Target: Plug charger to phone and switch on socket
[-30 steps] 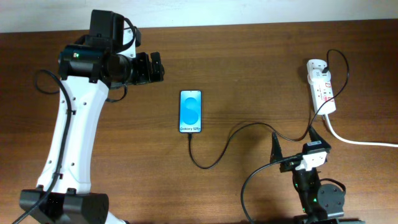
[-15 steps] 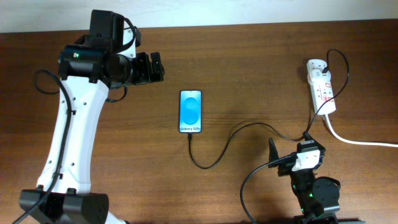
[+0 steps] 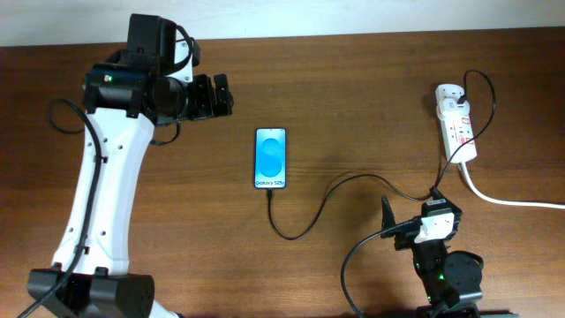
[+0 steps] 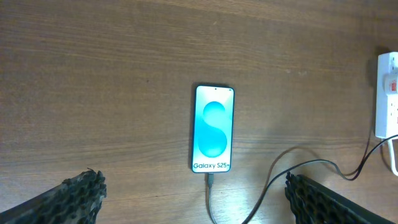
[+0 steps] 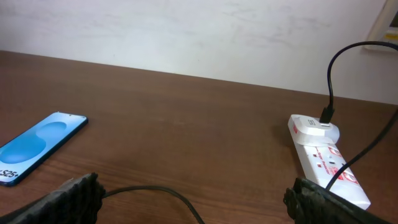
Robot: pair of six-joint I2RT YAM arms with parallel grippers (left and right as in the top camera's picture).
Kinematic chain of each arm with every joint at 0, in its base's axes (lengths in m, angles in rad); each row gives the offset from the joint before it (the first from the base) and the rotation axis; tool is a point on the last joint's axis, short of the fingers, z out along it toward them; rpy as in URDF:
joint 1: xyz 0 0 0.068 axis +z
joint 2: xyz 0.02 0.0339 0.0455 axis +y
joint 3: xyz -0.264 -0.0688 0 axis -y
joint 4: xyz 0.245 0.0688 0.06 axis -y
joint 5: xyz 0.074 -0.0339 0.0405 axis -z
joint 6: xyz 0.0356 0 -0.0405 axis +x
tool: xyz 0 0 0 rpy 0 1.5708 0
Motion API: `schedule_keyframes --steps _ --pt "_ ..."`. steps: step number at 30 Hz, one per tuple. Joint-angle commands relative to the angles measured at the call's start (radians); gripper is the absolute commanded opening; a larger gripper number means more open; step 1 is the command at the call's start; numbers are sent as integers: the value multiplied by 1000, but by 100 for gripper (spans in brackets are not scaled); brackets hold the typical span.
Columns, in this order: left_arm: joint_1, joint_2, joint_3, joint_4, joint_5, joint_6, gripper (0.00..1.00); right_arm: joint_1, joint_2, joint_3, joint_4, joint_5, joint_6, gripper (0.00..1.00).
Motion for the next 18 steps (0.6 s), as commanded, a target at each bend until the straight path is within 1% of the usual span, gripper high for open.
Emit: schedule_keyframes --steps 1,2,5,7,10,11,13,16,18 --pt "7 -11 4 -14 -6 6 99 4 -12 -5 -3 -10 1 98" --pt "8 -11 4 -13 -53 6 99 4 -12 -5 -4 -10 1 98" --pt "9 -25 4 -15 -103 6 99 4 -12 -5 -3 -10 1 98" --pt "9 -59 1 25 -127 21 99 4 -12 -5 -3 -10 1 98" --pt "9 -116 -18 127 -120 98 99 4 -12 -5 -3 -10 1 98" --pt "9 -148 -37 174 -103 142 99 4 -12 -5 -3 -10 1 98" --pt "9 -224 -97 262 -47 246 99 4 -12 -5 -3 -10 1 98" --pt "9 -319 -202 358 -24 338 99 4 -12 -5 -3 -10 1 98" --pt "9 -380 -285 422 -24 372 99 4 -12 -5 -3 -10 1 98"
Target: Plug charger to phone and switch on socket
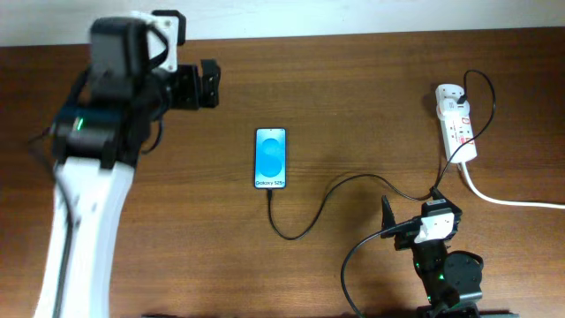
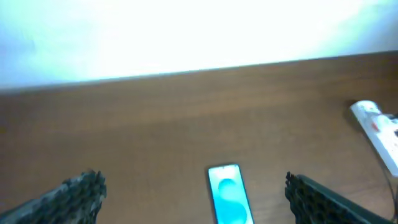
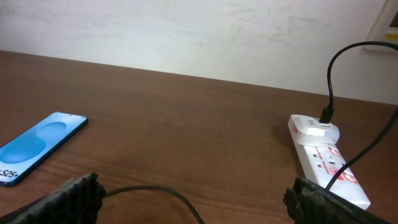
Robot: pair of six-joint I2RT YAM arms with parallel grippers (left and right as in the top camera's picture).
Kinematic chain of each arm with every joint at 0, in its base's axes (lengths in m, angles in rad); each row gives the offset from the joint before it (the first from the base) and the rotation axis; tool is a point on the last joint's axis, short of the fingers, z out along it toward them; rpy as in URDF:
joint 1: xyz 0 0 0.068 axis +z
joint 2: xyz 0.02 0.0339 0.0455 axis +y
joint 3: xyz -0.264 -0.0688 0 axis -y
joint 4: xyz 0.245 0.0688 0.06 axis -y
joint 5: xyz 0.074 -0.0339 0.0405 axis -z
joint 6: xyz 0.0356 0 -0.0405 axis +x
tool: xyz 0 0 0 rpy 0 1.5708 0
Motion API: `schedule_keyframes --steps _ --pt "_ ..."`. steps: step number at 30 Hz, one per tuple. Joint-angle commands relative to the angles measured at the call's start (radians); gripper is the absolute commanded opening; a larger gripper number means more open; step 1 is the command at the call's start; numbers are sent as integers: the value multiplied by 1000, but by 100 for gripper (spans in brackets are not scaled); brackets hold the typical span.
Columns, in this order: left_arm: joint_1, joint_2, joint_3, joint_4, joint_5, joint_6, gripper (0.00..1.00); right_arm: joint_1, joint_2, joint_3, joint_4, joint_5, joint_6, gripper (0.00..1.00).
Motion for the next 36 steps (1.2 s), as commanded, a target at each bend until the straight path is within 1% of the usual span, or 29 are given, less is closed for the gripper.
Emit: schedule_keyframes --steps 1,4,6,9,12,18,22,25,30,36 --pt "7 -148 -188 122 33 160 99 4 -12 -5 -4 -10 2 98" --pt "7 -269 -387 295 33 214 99 4 -12 -5 -3 -10 2 98" --pt "7 -370 -554 425 32 249 99 4 -12 -5 -3 -10 2 98" --pt "31 -500 -755 568 33 254 99 4 -12 -5 -4 -10 2 98" --pt "66 -608 -911 664 34 254 99 4 -12 -5 -3 -10 2 98" --pt "118 -846 -1184 764 33 257 99 4 -12 -5 -4 -10 2 98" --pt "118 -972 -1334 873 30 341 99 4 -12 -5 -3 -10 2 98" --pt "118 -1056 -1431 932 29 367 99 4 -12 -5 -3 -10 2 98" --pt "118 -1191 -1563 968 29 403 99 4 -12 -5 -3 -10 2 98" --pt "118 -1299 -1652 987 2 415 99 4 -12 -5 -4 -10 2 98"
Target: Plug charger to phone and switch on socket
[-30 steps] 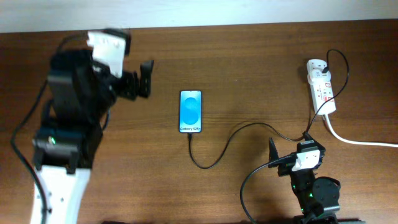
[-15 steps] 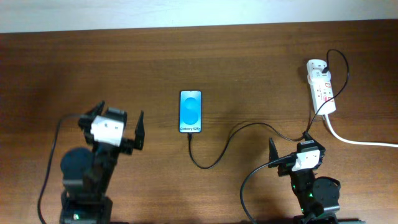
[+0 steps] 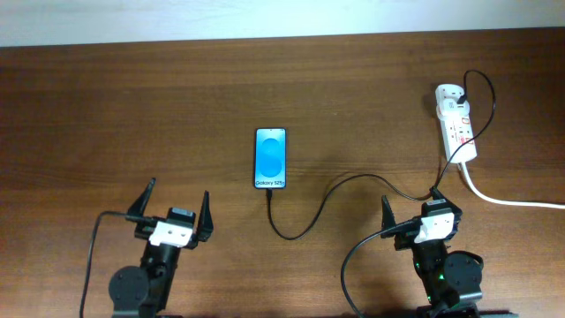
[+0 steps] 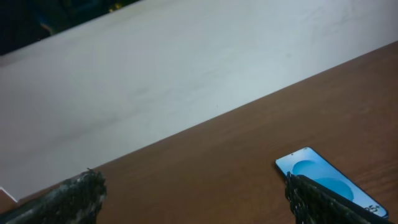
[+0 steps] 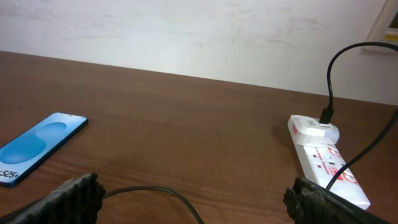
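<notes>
The phone (image 3: 271,158) lies face up at the table's middle, its blue screen lit, and shows too in the left wrist view (image 4: 329,186) and the right wrist view (image 5: 37,146). A black charger cable (image 3: 322,201) runs from its lower end to the white socket strip (image 3: 456,124) at the far right. That strip (image 5: 323,155) carries a white plug with the cable in it. My left gripper (image 3: 175,206) is folded down near the front left, open and empty. At the front right my right gripper (image 3: 413,216) is open and empty too.
A white lead (image 3: 512,199) leaves the socket strip toward the right edge. The black cable (image 5: 161,194) loops across the wood just ahead of my right fingers. A pale wall (image 4: 186,74) stands behind the table's far edge.
My left arm was raised over the far left of the table, gripper near the back edge. It now sits folded at the front left, gripper low and open. The right arm, phone and cable are unchanged.
My left gripper hung open left of the phone, looking straight down on it, with the cable plugged into the phone. Then it was higher and further back. Now the arm is folded at the front left. My right arm stayed folded throughout.
</notes>
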Robot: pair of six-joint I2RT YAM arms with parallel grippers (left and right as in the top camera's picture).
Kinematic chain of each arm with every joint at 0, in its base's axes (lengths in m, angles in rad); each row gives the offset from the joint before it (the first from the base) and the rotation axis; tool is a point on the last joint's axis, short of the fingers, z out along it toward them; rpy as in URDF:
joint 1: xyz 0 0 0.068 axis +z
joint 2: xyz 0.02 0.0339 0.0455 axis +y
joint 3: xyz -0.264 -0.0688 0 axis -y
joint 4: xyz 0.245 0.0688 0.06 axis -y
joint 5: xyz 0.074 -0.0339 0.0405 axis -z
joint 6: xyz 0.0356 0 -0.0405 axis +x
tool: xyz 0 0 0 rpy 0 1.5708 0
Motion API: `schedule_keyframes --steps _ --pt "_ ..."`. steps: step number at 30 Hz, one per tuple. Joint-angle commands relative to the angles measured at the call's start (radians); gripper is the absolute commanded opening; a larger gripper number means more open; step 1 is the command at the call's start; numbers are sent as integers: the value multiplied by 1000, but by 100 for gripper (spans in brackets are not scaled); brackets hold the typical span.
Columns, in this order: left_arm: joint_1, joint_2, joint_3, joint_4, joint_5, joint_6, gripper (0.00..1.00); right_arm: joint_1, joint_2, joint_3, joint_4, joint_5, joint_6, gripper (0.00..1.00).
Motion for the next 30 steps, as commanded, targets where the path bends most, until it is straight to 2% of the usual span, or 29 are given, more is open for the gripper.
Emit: schedule_keyframes --steps 1,6,15,30 --pt "5 -68 -60 15 -32 29 99 5 -11 -5 -4 -10 2 98" --pt "5 -119 -116 14 -75 32 99 5 -11 -5 -4 -10 2 98" --pt "5 -202 -117 -182 -76 29 99 5 -11 -5 -4 -10 2 98" --pt "5 -201 -116 -181 -74 23 99 5 -11 -5 -4 -10 2 98"
